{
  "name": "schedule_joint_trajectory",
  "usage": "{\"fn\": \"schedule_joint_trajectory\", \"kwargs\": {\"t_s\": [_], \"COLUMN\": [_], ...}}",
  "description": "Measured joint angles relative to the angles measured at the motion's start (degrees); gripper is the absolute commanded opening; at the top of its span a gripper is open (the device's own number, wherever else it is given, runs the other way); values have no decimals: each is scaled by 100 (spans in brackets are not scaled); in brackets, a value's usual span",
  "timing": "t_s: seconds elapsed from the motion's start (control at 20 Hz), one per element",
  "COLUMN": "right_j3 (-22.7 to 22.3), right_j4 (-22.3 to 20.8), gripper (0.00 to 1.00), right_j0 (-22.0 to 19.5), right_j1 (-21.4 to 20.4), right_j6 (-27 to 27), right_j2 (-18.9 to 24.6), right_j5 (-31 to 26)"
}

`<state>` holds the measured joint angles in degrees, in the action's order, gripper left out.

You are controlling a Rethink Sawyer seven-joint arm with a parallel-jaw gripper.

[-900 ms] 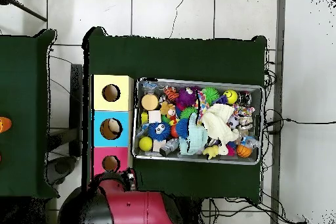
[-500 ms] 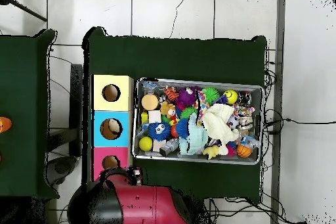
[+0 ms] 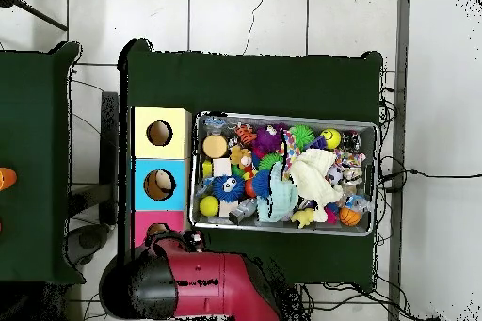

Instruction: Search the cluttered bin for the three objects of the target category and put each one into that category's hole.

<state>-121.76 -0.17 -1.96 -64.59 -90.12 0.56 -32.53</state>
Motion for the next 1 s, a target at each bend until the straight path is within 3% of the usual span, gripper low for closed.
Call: {"fn": "schedule_joint_trajectory", "kwargs": {"t_s": [0.65,1.0], "right_j3": [2,111], "right_j4": [-21,-87], "gripper": [100,100], "right_j0": [-95,-815], "right_j1": [131,165], "right_j6": [0,0], "right_j2": [10,176], "right_j5": [-1,-1]}}
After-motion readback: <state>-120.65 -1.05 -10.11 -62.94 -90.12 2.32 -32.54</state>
